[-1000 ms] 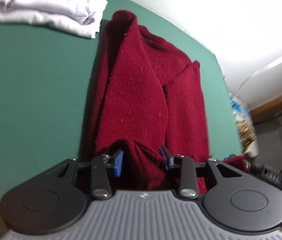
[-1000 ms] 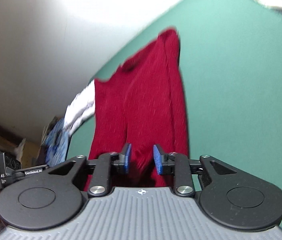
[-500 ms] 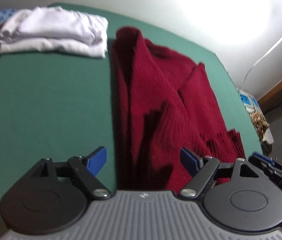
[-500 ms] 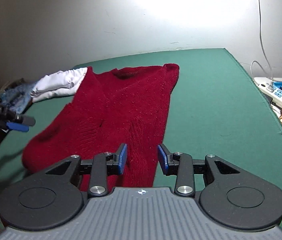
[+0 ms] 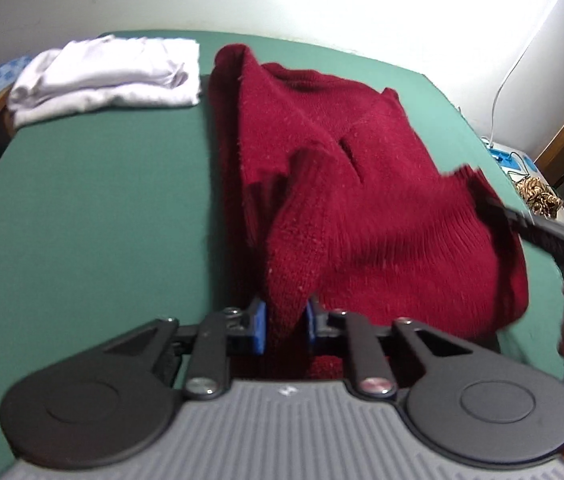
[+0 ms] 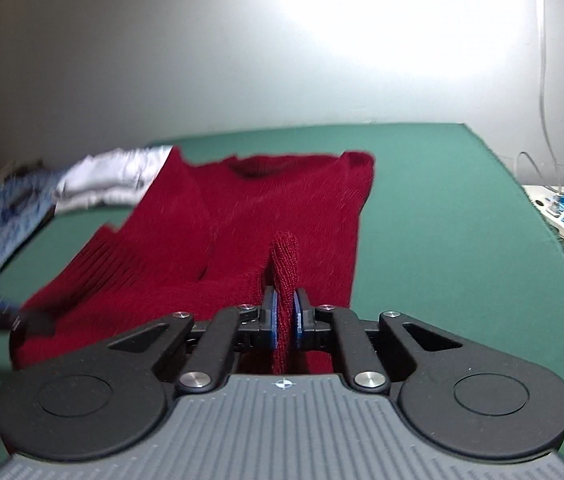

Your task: Fold clothes

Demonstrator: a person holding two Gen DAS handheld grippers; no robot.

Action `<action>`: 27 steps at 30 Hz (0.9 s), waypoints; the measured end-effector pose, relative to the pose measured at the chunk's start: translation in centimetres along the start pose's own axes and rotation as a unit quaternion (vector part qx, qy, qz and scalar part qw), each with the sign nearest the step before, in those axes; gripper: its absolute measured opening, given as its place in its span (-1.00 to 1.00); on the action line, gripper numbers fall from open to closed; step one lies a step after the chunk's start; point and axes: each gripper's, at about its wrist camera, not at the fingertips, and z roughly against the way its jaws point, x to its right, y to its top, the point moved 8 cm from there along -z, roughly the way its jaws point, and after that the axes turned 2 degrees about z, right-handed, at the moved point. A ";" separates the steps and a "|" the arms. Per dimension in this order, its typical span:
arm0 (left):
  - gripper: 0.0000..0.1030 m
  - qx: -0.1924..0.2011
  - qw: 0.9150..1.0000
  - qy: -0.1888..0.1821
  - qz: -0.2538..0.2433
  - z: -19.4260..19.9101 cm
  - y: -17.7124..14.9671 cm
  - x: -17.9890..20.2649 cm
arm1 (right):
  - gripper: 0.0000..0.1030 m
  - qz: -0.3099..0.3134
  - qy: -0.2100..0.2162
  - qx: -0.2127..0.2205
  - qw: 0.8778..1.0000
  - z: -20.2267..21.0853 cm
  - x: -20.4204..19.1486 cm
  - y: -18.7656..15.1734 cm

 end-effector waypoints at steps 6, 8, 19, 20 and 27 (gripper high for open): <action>-0.42 0.002 1.000 0.009 0.016 -0.4 0.0 -0.6 | -0.53 0.001 -0.004 -0.041 0.999 -2.2 0.3 -1.9; -0.36 0.024 0.999 0.023 0.001 0.3 0.9 -0.5 | -0.50 0.009 -0.012 -0.013 1.000 -0.6 0.5 -1.0; -0.37 0.085 0.996 0.020 -0.027 -0.1 3.5 1.1 | -0.59 0.067 0.053 -0.027 0.996 0.6 -3.1 -2.2; -0.37 0.074 0.996 0.030 -0.030 -1.3 3.4 0.9 | -0.59 0.068 0.049 -0.036 0.996 0.1 -3.1 -2.5; -0.04 0.086 0.996 0.024 -0.004 -1.1 4.3 -0.8 | -0.57 0.058 0.035 -0.045 0.997 0.3 -2.4 -2.6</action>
